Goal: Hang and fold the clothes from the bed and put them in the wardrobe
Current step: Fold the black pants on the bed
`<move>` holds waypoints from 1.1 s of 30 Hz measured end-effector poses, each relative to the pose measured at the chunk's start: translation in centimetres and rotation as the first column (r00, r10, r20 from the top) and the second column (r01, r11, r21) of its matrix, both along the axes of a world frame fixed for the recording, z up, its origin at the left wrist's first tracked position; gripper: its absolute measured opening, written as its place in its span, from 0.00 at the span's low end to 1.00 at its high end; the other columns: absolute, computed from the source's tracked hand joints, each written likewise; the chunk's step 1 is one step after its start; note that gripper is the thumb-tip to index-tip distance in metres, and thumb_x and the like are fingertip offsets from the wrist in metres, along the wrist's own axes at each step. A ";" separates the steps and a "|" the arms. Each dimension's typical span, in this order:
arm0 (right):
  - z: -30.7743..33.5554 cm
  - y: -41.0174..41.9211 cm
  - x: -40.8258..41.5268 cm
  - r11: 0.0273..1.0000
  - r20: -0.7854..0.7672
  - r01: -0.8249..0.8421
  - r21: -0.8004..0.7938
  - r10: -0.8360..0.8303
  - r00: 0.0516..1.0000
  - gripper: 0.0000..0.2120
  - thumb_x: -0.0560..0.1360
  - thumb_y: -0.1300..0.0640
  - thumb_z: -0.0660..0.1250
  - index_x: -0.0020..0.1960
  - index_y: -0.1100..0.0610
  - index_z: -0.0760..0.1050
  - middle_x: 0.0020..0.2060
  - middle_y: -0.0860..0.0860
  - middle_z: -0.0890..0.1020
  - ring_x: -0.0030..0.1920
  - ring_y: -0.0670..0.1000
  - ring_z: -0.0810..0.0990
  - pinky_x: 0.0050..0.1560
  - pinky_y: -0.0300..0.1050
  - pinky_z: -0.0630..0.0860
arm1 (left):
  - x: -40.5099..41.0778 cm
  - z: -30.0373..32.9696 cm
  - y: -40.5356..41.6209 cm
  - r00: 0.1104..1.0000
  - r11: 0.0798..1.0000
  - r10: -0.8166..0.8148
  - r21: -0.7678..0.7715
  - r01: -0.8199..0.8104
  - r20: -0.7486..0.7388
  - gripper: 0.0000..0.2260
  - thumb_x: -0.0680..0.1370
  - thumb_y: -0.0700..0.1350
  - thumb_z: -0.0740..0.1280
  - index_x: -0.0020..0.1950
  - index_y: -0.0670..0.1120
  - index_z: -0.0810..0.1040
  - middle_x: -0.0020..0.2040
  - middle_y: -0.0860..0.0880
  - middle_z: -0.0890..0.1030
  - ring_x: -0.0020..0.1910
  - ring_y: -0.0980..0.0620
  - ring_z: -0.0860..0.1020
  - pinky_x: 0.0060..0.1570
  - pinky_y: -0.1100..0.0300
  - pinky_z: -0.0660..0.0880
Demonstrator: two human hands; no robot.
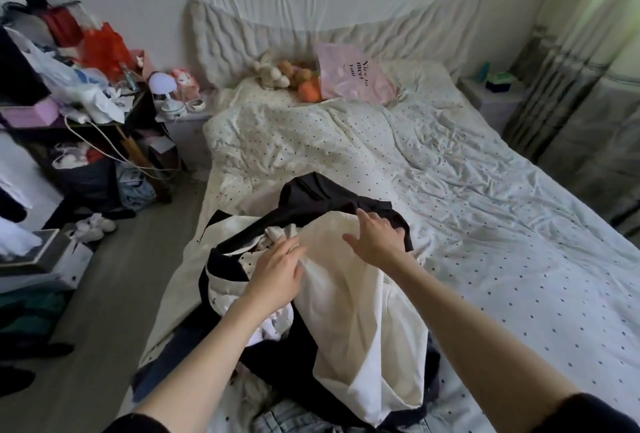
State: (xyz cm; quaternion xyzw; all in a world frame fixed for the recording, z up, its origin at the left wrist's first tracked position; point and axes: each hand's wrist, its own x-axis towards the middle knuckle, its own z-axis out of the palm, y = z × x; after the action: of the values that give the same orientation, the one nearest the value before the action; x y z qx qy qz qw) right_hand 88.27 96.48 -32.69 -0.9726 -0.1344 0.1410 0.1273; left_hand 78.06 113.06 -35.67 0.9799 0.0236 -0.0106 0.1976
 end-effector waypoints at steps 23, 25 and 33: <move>-8.1 -3.3 -0.3 0.994 -0.053 -0.069 0.089 0.074 0.996 0.18 0.78 0.40 0.56 0.51 0.50 0.79 0.50 0.51 0.81 0.56 0.55 0.76 0.60 0.50 0.64 | 10.4 -5.1 1.5 0.903 0.900 0.422 -0.152 -0.407 0.079 0.10 0.78 0.35 0.62 0.55 0.39 0.80 0.52 0.40 0.80 0.54 0.40 0.75 0.51 0.53 0.69; -7.8 -3.3 0.8 0.989 0.059 -0.039 0.141 0.031 0.998 0.22 0.78 0.41 0.57 0.68 0.50 0.69 0.63 0.51 0.75 0.63 0.54 0.72 0.64 0.52 0.64 | 8.9 -4.2 1.5 0.908 0.915 0.376 -0.228 -0.332 0.188 0.08 0.76 0.33 0.64 0.51 0.38 0.80 0.48 0.40 0.79 0.50 0.41 0.76 0.49 0.55 0.69; -4.3 0.4 2.9 0.992 0.171 -0.104 -0.078 0.116 0.978 0.12 0.77 0.52 0.62 0.59 0.49 0.77 0.58 0.50 0.78 0.62 0.54 0.71 0.60 0.50 0.60 | 2.0 0.2 0.1 0.901 0.940 0.263 -0.301 -0.159 0.346 0.06 0.74 0.29 0.65 0.46 0.36 0.81 0.43 0.43 0.80 0.45 0.46 0.78 0.47 0.71 0.66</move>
State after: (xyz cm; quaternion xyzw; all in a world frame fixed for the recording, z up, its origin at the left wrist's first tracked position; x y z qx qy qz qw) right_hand 91.14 96.83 -37.02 -0.9761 -0.1936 0.0663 0.0736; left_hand 80.05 113.21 -35.52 0.9192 0.0901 0.1984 0.3279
